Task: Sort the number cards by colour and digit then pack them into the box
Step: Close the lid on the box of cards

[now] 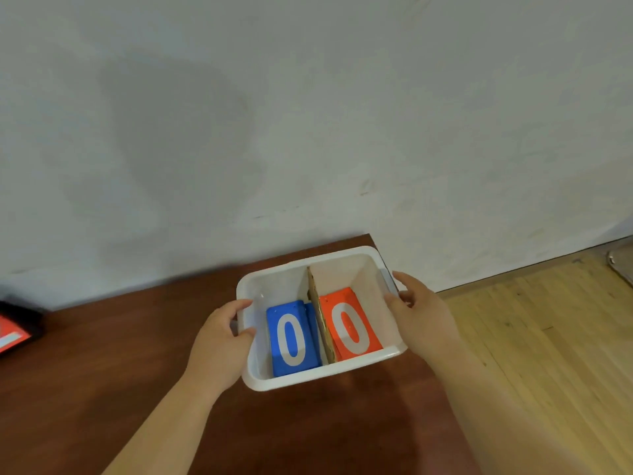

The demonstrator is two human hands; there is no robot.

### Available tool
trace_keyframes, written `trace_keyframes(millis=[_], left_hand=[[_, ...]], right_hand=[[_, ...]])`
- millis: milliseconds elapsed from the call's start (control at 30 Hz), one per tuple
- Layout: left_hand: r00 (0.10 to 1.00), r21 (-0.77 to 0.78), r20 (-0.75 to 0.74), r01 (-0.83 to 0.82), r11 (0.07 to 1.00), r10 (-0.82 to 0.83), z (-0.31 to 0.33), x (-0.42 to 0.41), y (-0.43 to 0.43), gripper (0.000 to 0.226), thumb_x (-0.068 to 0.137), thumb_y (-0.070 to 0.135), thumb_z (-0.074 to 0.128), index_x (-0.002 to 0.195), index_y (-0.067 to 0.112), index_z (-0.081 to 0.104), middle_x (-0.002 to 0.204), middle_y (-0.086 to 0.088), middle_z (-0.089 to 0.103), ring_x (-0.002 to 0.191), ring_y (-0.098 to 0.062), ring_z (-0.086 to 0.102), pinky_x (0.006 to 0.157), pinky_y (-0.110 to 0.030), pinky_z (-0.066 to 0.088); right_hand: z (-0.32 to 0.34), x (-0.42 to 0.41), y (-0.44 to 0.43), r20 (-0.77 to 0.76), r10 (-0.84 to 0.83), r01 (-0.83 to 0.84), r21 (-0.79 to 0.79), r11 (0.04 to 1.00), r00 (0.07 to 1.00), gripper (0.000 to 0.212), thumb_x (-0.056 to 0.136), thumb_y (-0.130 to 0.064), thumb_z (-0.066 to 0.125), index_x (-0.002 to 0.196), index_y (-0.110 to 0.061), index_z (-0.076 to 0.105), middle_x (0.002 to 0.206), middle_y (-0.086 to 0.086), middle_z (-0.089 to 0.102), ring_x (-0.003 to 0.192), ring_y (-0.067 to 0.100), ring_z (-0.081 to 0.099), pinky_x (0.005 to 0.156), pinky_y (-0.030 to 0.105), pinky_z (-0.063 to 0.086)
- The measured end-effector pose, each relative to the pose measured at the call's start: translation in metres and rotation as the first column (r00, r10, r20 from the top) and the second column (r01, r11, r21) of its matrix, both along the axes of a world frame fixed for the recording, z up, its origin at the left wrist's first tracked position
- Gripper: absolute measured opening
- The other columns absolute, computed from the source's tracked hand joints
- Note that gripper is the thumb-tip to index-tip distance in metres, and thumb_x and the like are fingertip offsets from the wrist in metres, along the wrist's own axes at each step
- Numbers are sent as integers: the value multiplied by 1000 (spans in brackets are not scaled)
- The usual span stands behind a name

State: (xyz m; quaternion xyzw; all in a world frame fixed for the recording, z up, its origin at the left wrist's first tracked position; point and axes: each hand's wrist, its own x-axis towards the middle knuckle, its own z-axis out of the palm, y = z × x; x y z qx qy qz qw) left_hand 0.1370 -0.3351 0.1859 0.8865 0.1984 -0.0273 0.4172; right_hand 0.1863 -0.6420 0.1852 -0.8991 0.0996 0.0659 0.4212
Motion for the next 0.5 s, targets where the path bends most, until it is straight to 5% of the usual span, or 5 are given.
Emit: trace_keyframes(millis=[200, 333, 500], left_hand=[[995, -33, -100, 2, 999, -5, -31, -77, 13, 48, 95, 14, 62, 136, 36, 53, 121, 12, 56, 97, -2, 55, 69, -15, 43], [989, -26, -137, 60, 998, -63, -44, -112, 17, 49, 96, 13, 60, 138, 38, 50, 127, 13, 54, 95, 0, 56, 68, -14, 42], [978, 9, -161, 136, 991, -133, -46, -118, 24, 52, 97, 17, 59, 142, 40, 46, 133, 11, 53, 107, -6, 55, 82, -21, 45]], right_hand=[[-28, -74, 12, -88, -32, 31, -8, 999, 996, 43, 95, -55, 52, 136, -42, 52, 101, -15, 67, 87, 5, 65, 70, 28, 57], [-37, -117, 21, -102, -21, 22, 3, 1000, 995, 22, 99, -45, 50, 118, -39, 60, 82, -18, 66, 72, 0, 63, 58, 17, 50], [-50, -138, 20, -118, -58, 57, -11, 998, 991, 53, 97, -55, 50, 147, -38, 42, 105, -16, 66, 87, 4, 65, 71, 25, 59]])
